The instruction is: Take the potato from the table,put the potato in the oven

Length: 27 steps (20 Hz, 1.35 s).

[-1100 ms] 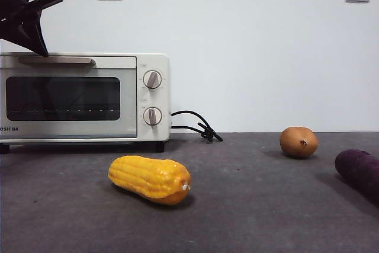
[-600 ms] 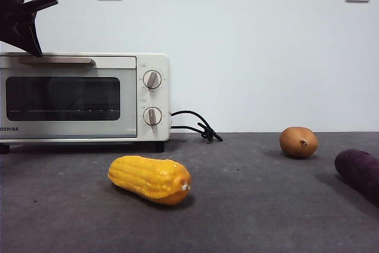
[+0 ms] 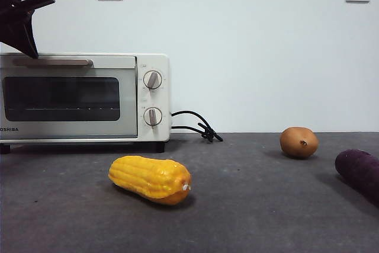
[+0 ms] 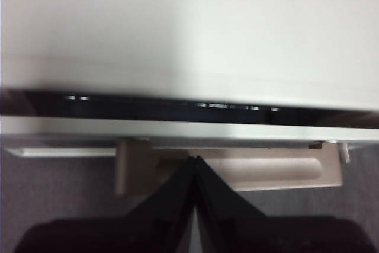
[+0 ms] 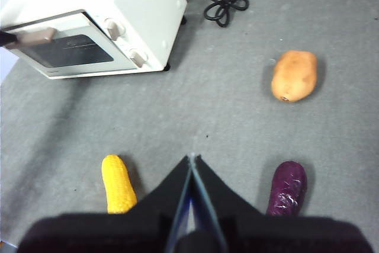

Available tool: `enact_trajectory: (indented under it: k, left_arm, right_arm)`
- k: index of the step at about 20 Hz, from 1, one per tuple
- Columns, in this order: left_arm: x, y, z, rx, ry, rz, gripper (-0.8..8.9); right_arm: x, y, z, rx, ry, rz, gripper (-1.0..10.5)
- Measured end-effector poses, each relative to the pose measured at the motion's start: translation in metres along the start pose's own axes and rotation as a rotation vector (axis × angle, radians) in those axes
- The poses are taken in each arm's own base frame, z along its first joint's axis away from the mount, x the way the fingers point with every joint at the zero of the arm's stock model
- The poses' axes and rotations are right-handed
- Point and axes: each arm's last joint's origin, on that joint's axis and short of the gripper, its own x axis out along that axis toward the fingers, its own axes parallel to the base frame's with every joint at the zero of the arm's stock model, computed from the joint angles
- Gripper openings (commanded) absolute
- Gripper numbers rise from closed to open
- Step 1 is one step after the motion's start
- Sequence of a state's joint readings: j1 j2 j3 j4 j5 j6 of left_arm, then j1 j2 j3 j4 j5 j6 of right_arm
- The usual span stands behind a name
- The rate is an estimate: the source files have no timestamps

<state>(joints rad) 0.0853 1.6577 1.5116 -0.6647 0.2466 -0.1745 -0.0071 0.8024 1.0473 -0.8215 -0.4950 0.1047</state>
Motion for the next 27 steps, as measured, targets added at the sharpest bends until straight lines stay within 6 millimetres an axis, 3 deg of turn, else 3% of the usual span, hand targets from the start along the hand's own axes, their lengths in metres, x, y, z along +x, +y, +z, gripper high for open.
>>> enact_trajectory:
  k: [10,27]
  left_arm:
    - [-0.004,-0.009,-0.011,0.044,0.091,0.044,-0.06]
    - [-0.004,-0.025,-0.025,0.142,0.182,0.157,-0.06]
  right_arm:
    - [-0.021,0.011,-0.006,-0.042,-0.080,-0.008,0.0]
    - [-0.034,0.016,-0.010,-0.064,-0.129,-0.034,0.0]
